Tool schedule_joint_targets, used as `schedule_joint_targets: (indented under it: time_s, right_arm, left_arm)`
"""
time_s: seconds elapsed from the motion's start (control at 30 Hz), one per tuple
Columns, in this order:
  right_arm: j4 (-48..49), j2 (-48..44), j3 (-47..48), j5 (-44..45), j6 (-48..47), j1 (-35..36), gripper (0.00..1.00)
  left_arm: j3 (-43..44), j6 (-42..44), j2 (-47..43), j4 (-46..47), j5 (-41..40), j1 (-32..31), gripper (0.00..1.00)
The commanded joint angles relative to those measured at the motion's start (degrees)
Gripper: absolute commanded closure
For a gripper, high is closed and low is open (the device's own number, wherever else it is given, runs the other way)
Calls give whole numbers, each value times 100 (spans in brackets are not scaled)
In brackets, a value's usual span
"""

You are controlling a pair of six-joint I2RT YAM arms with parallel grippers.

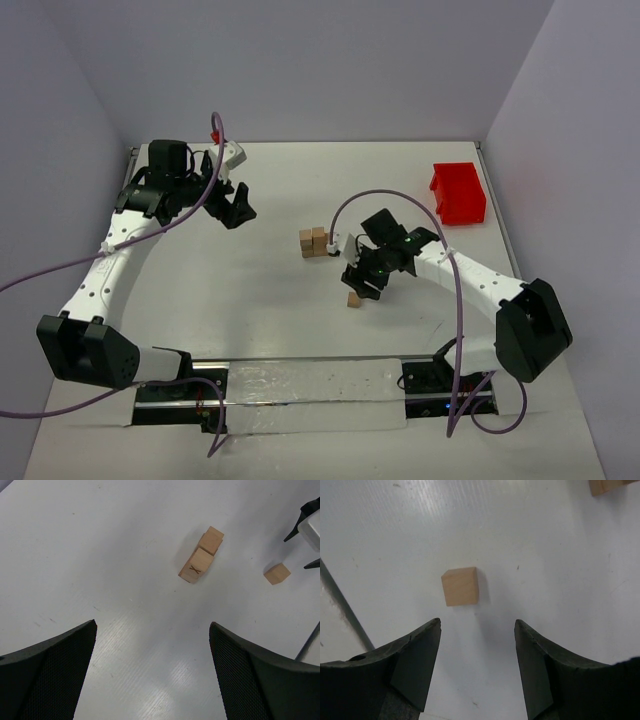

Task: Build the wood block tower

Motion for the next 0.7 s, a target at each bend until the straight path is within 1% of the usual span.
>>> schedule_joint_targets:
  time_s: [0.0, 0.27, 0.5, 0.63, 0.67]
  right_arm:
    - [809, 7, -143, 113, 220, 164, 32]
    - [1120, 313, -405, 154, 293, 512, 32]
    - [1071, 515, -426, 131, 257, 699, 32]
    - [1089, 668, -480, 161, 168, 747, 36]
    - [1094, 724, -485, 187, 107, 752, 40]
  left_arm:
    - [43, -84, -25, 252, -20, 30, 1]
    - [-29, -3, -33, 247, -84, 30, 1]
    - [-110, 55, -42, 266, -84, 30, 1]
    - [-146, 68, -32, 284, -91, 30, 1]
    - [-151, 74, -27, 284, -81, 30, 1]
